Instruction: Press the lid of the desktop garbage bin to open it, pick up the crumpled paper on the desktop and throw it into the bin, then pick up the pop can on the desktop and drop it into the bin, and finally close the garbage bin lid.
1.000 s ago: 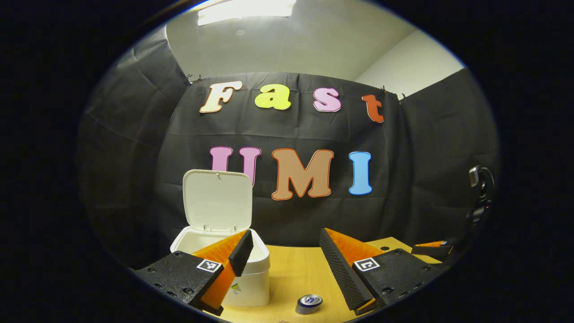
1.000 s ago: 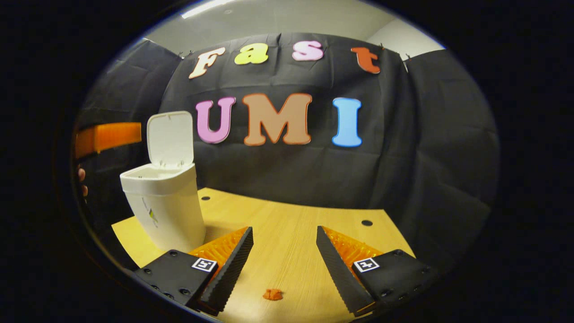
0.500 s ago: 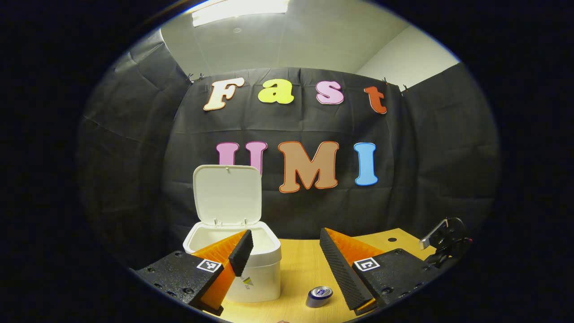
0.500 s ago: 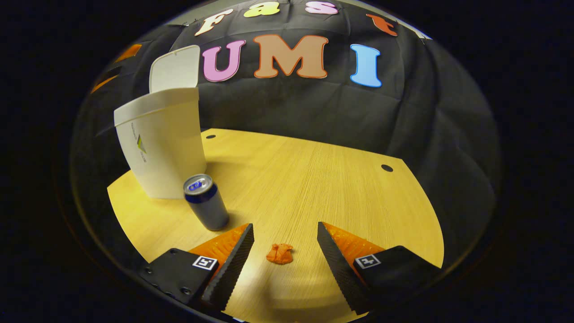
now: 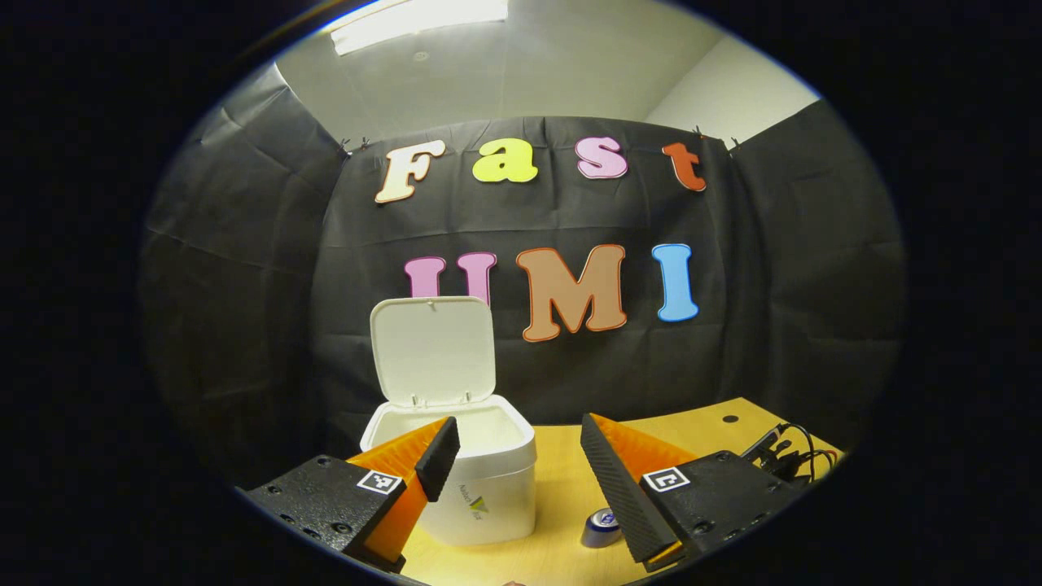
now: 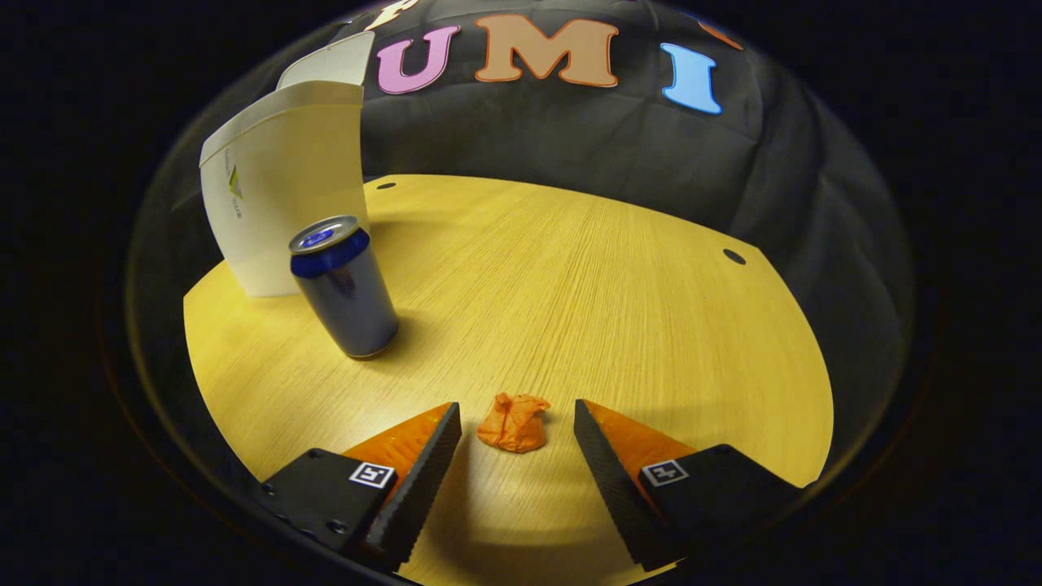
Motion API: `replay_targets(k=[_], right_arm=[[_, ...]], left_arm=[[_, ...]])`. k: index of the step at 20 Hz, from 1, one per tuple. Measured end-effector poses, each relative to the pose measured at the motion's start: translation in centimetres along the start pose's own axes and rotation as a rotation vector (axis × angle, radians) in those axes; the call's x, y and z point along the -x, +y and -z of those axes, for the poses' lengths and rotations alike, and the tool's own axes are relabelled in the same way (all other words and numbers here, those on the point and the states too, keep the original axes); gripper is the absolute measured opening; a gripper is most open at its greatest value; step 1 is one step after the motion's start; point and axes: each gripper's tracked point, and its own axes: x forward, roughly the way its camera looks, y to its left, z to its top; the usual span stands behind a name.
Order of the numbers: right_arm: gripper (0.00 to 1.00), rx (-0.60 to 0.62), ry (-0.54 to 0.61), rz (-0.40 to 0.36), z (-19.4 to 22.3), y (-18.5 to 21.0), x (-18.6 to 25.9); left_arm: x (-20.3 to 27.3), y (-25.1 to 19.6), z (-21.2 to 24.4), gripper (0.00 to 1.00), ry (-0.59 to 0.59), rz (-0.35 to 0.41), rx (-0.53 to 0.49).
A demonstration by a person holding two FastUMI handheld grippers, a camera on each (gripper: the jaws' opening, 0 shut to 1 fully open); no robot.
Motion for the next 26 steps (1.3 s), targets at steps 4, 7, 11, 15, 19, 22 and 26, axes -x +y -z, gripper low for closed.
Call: replay_targets(k=[4,7,11,15,19,22,26], right_arm=[[0.47,-0.023,0.025,-0.067,0.7,0.6,-0.5],[0.3,-0.014,0.023,-0.079,0.7,0.7,-0.5],[0.24,-0.043,-0.051,-0.118,-2.4,1.4,1.7],[0.25,-0.037,-0.231,-0.155,-9.7,2.3,5.8],[0.23,0.014,-0.406,-0.182,-16.4,3.6,10.3],[0.24,0.038,-0.501,-0.21,-20.3,4.7,13.7],[0.23,0.054,-0.598,-0.247,-24.6,6.2,17.2]], left_arm=[[-0.1,0.7,0.1,0.92,0.004,-0.017,-0.008],[-0.4,0.5,0.4,0.92,0.014,-0.011,-0.001],[-0.4,0.2,0.3,0.92,0.008,-0.001,0.002],[-0.4,0.1,0.4,0.92,0.006,0.008,0.018],[-0.3,0.0,0.1,0.92,-0.005,0.015,0.023],[-0.2,0.1,0.1,0.92,-0.008,0.019,0.026],[0.2,1.0,0.1,0.92,-0.009,0.012,0.032]])
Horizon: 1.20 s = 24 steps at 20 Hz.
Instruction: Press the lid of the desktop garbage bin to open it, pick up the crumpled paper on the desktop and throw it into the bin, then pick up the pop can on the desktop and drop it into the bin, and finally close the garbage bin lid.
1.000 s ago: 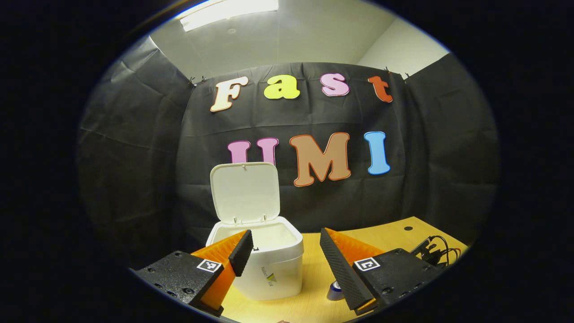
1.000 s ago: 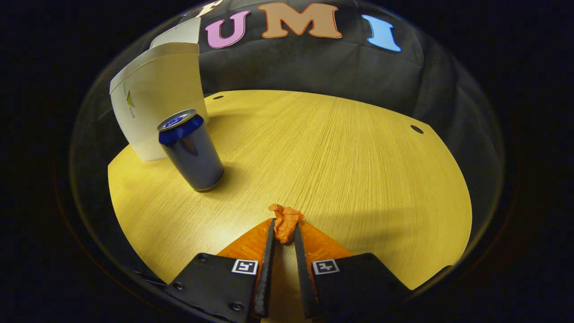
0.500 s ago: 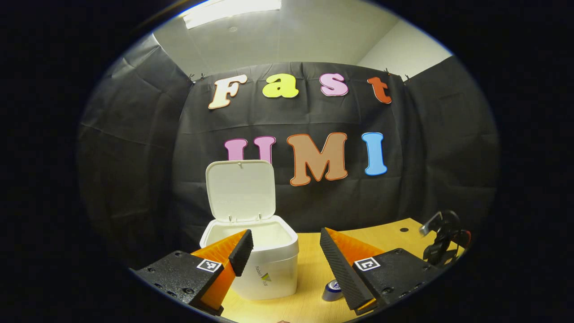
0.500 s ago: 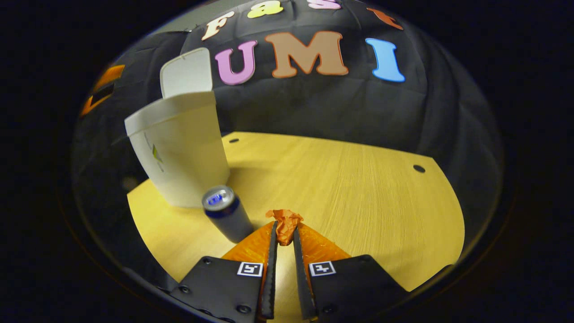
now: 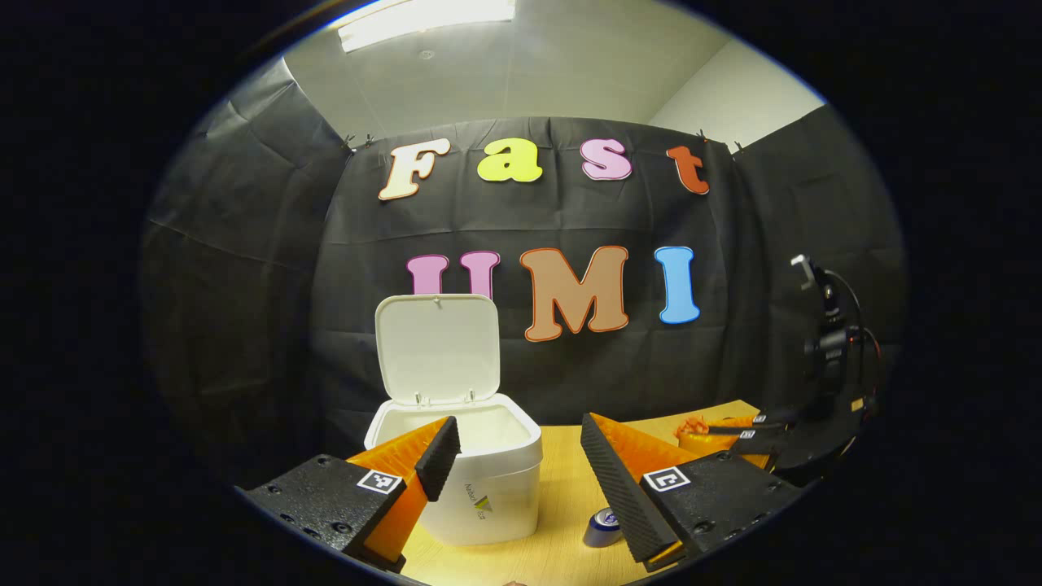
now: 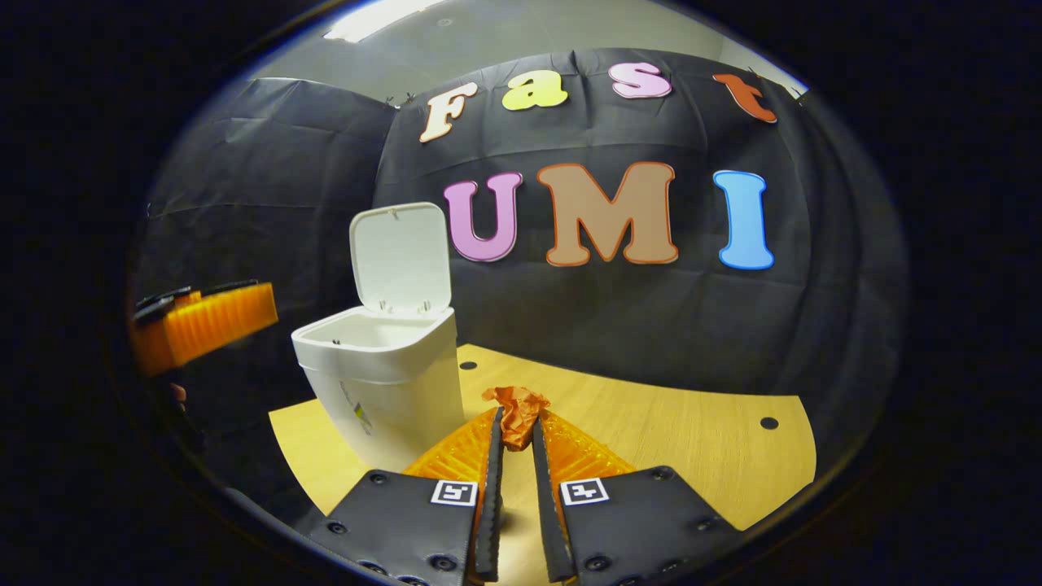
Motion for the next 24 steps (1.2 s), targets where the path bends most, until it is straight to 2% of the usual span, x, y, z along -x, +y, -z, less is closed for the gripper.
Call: replay_targets(k=[5,6,11,12,22,24], right_arm=[[0.23,0.035,-0.087,-0.065,-5.4,3.0,-1.1],[0.25,0.044,-0.102,-0.08,-6.4,3.8,-1.6],[0.23,0.072,-0.12,-0.156,-8.7,8.1,-4.3],[0.27,0.081,-0.115,-0.168,-8.9,8.9,-5.1],[0.25,0.121,-0.035,-0.239,-6.9,15.8,-12.5],[0.31,0.12,-0.014,-0.259,-6.2,17.1,-13.4]], left_arm=[[0.6,1.8,0.3,0.92,0.008,-0.022,0.006],[0.7,2.3,0.4,0.91,0.009,-0.029,0.006],[1.6,5.0,1.0,0.92,0.023,-0.064,0.01],[1.7,5.6,1.2,0.92,0.026,-0.071,0.01],[2.1,9.9,3.4,0.92,0.072,-0.104,0.012],[2.1,10.7,3.6,0.92,0.078,-0.111,0.013]])
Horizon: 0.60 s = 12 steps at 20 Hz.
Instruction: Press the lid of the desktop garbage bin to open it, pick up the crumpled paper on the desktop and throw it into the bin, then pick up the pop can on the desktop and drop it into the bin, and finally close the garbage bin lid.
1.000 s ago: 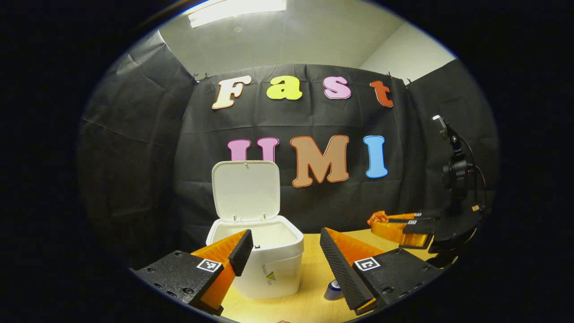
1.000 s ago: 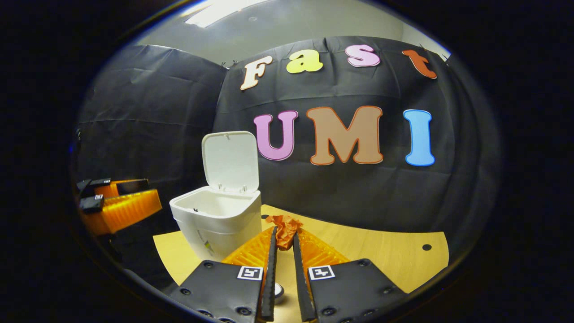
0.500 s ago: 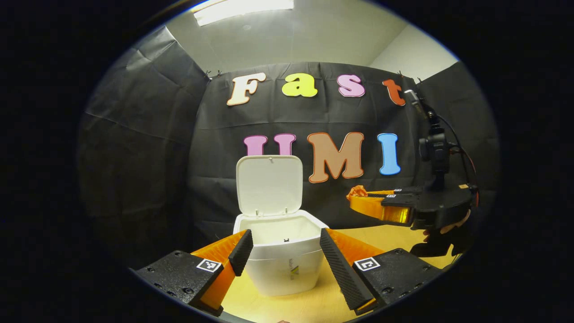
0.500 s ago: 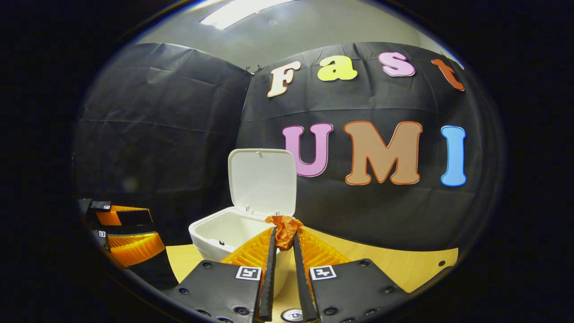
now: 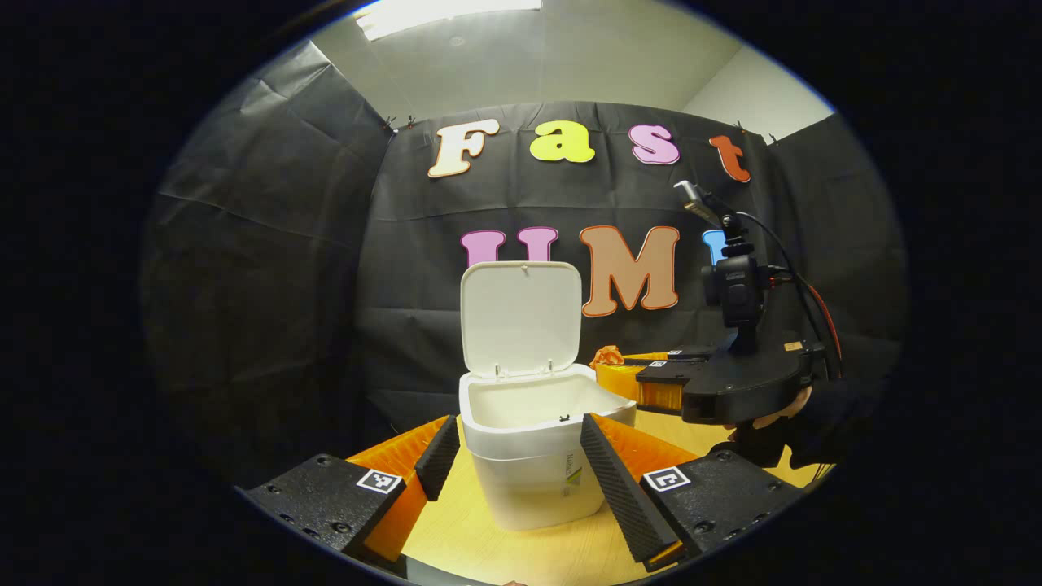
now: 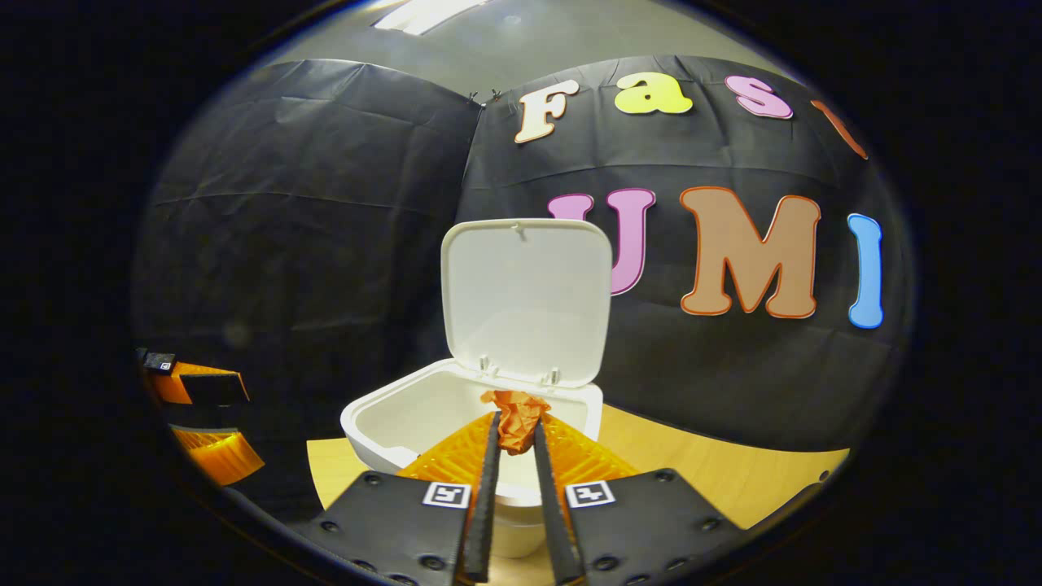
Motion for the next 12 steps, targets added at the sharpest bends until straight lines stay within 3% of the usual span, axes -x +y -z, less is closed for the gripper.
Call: replay_targets(k=[1,4,12], right_arm=[[0.33,0.0,0.005,0.009,0.1,0.2,-0.6],[0.99,0.0,-0.012,0.007,0.0,0.7,-0.8],[0.97,-0.001,-0.116,0.133,-1.8,-4.3,4.8]], left_arm=[[-0.1,0.4,-0.1,0.92,-0.005,-0.005,0.002],[-0.5,1.3,0.1,0.92,-0.012,-0.02,0.004],[-2.7,-2.5,0.2,0.92,-0.014,0.062,0.032]])
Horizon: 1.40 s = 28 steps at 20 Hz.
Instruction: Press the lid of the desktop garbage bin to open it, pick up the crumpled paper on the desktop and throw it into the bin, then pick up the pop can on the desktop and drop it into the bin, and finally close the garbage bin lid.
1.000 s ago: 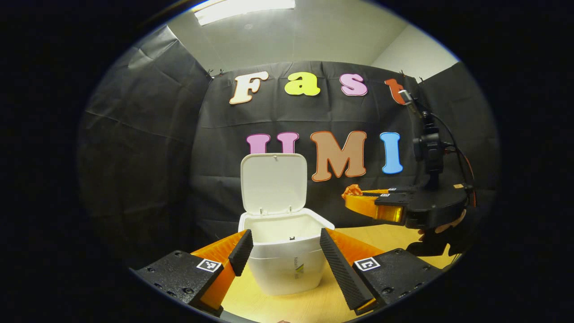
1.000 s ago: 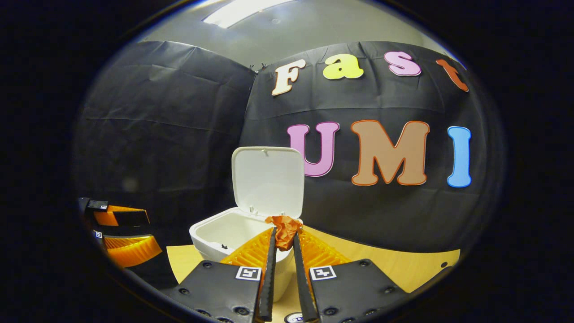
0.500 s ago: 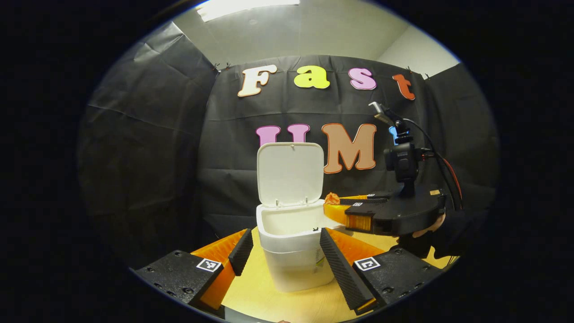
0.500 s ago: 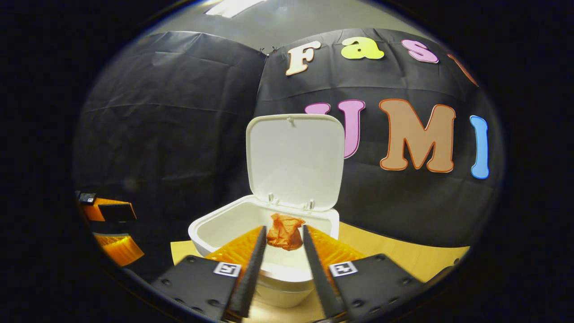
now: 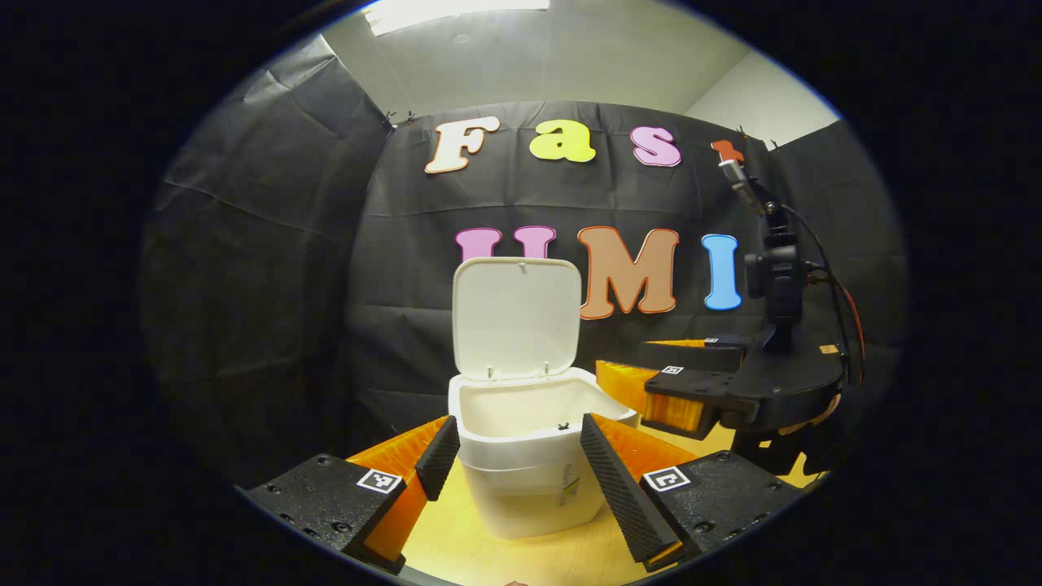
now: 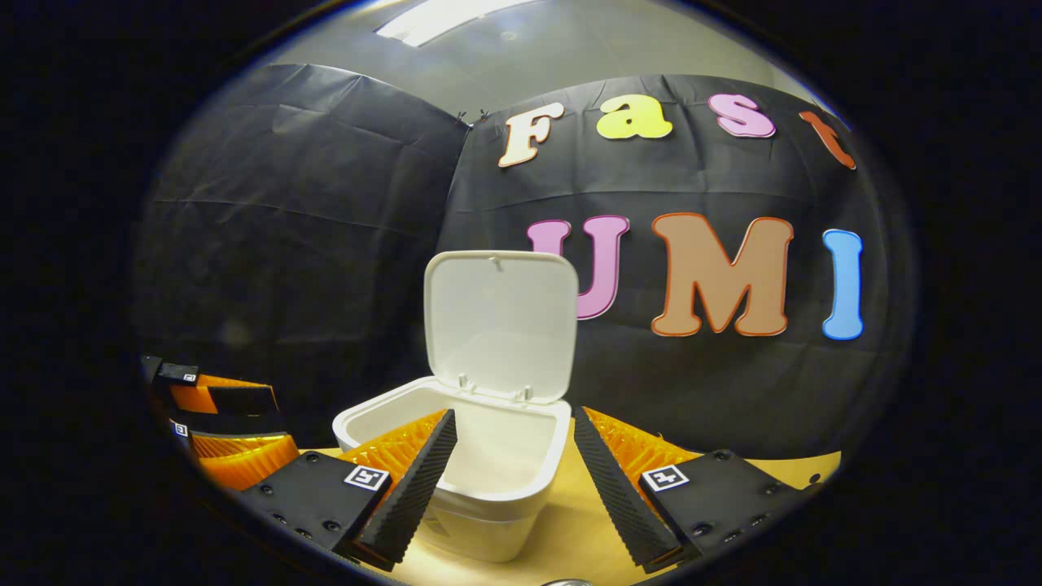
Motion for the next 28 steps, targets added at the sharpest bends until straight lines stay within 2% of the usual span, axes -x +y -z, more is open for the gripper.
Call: replay_targets(k=[2,3,4,9,12,13,14,16,20,22,23,28], right_arm=[[0.97,-0.023,-0.01,0.052,-0.1,-2.7,2.0],[1.0,-0.037,-0.01,0.081,-0.1,-4.1,3.1],[0.97,-0.049,-0.009,0.113,0.1,-5.5,4.2],[0.96,-0.092,-0.005,0.275,1.5,-12.4,10.6],[0.96,-0.103,0.001,0.368,2.5,-15.8,14.5],[1.0,-0.107,0.005,0.396,3.0,-17.0,15.8],[0.96,-0.113,0.009,0.423,3.4,-17.9,17.0],[0.96,-0.124,0.021,0.471,4.3,-19.6,19.4],[0.96,-0.147,0.051,0.552,6.2,-22.3,23.2],[1.0,-0.159,0.068,0.581,7.1,-23.2,24.7],[0.96,-0.163,0.076,0.593,7.6,-23.6,25.3],[0.96,-0.174,0.114,0.622,9.2,-24.6,26.9]], left_arm=[[-0.5,-2.0,0.0,0.92,-0.003,0.039,0.009],[-0.8,-3.1,-0.1,0.92,-0.004,0.061,0.011],[-1.1,-4.3,-0.1,0.93,-0.006,0.085,0.011],[-2.2,-10.6,0.3,0.93,0.001,0.215,0.019],[-2.7,-14.5,1.6,0.91,0.037,0.293,0.044],[-2.9,-15.7,2.2,0.91,0.053,0.315,0.052],[-3.0,-16.8,2.7,0.92,0.069,0.335,0.057],[-3.5,-18.6,3.9,0.92,0.103,0.366,0.063],[-4.4,-21.1,7.0,0.92,0.189,0.395,0.076],[-4.8,-21.6,8.8,0.92,0.225,0.392,0.076],[-5.1,-21.7,9.6,0.92,0.242,0.388,0.076],[-5.5,-21.6,15.0,0.93,0.367,0.356,0.089]])
